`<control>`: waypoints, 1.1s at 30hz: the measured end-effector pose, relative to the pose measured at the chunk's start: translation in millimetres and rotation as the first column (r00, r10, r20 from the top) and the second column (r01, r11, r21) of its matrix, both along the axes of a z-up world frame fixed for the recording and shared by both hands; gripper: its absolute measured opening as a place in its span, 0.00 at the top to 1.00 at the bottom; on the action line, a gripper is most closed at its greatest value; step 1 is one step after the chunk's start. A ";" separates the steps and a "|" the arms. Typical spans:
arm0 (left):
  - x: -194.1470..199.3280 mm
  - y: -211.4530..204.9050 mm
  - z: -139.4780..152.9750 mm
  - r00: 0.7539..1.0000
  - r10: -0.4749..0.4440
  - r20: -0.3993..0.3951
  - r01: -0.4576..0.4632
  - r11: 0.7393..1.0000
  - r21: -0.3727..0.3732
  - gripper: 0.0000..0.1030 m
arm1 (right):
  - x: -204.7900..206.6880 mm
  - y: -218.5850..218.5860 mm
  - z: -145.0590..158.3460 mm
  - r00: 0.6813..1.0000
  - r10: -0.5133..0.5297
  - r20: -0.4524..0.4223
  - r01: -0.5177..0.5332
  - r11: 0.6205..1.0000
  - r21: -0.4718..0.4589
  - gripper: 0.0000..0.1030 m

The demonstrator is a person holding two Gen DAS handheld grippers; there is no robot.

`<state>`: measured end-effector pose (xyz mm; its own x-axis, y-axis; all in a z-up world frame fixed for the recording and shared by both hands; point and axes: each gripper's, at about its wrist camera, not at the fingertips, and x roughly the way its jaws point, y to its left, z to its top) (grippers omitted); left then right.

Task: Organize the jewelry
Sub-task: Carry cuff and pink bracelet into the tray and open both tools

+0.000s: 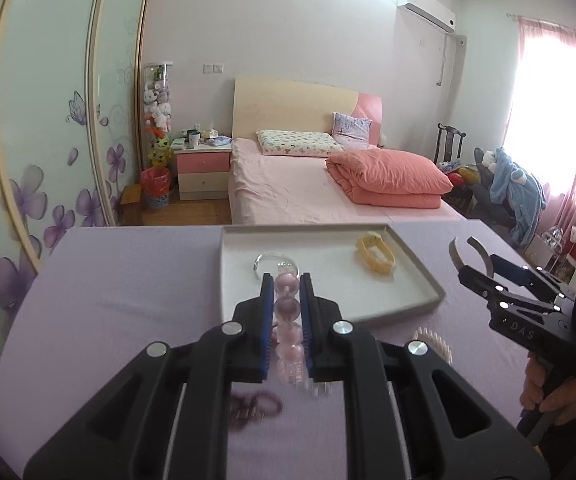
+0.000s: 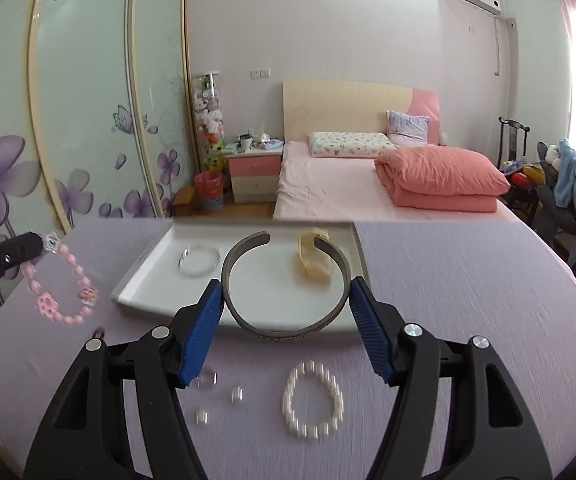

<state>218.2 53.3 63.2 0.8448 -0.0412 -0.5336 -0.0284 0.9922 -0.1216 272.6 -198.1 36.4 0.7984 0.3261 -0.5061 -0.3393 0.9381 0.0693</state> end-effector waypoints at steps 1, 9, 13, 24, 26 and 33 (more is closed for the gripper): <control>13.5 1.3 -0.4 1.000 -0.002 -0.005 0.002 1.000 -0.010 0.87 | 14.4 4.8 -1.1 1.000 0.009 -0.008 -0.009 1.000 0.002 0.36; 107.4 -1.6 -21.8 0.997 -0.009 -0.081 0.007 1.000 -0.028 0.87 | 79.1 29.9 -37.2 0.993 0.064 -0.097 -0.066 0.998 -0.016 0.36; 139.7 2.8 -38.6 0.993 -0.001 -0.115 -0.004 0.999 -0.046 0.87 | 98.2 41.1 -58.0 0.987 0.073 -0.142 -0.081 0.996 -0.049 0.36; 188.3 6.4 -66.3 0.988 0.003 -0.155 -0.012 0.998 -0.058 0.87 | 127.7 55.7 -87.2 0.965 0.060 -0.255 -0.090 0.990 -0.106 0.36; 192.8 5.4 -69.3 0.987 0.002 -0.161 -0.012 0.998 -0.059 0.87 | 128.4 57.7 -88.6 0.965 0.064 -0.255 -0.095 0.989 -0.111 0.36; 202.4 4.1 -73.0 0.986 0.001 -0.166 -0.012 0.998 -0.062 0.87 | 120.9 53.2 -81.6 0.967 0.094 -0.235 -0.119 0.989 -0.093 0.25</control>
